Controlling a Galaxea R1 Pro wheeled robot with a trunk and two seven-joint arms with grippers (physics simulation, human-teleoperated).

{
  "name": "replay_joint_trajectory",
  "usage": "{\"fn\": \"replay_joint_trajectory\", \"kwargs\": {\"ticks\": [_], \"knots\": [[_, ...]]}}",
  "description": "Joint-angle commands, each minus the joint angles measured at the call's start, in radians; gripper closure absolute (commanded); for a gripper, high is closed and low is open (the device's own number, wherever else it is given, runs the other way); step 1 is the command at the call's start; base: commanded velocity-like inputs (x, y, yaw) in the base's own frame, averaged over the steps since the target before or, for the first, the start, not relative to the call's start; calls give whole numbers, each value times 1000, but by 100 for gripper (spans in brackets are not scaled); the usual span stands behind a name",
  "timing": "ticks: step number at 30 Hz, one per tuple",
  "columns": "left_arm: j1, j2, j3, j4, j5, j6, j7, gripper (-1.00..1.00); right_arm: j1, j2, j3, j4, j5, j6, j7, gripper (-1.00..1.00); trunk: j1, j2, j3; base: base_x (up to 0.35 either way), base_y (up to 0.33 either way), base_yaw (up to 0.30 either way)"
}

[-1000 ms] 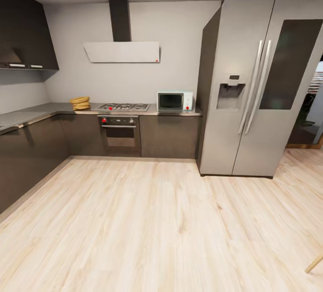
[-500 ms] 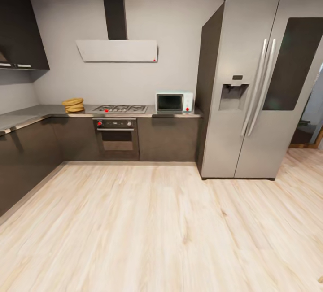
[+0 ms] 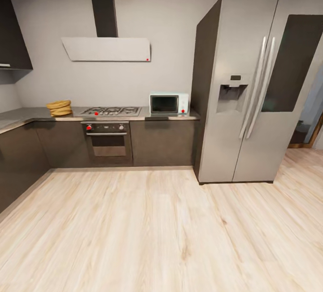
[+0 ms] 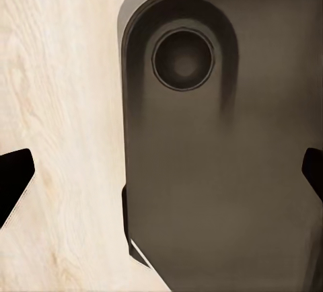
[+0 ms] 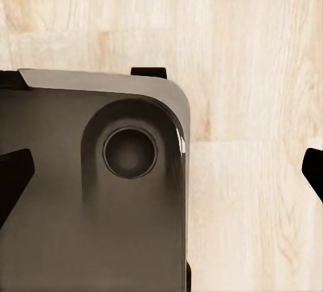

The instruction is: In the kitchen, take the popcorn bag from the countertop, put it into the microwave, and heat it until the popcorn is cooked so the cooked popcorn ends up inside the bag.

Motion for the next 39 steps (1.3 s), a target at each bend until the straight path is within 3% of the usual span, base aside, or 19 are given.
{"fn": "replay_joint_trajectory", "kwargs": {"ticks": [1,39], "knots": [[1,0,0,-2,0,-1,0,-100,-1,0,0,1,0,-3,-1,-100,1,0,-1,339,0,-3],[1,18,2,-3,1,-1,7,-100,0,0,0,1,0,-5,-1,-100,1,0,-1,339,0,0]]}}
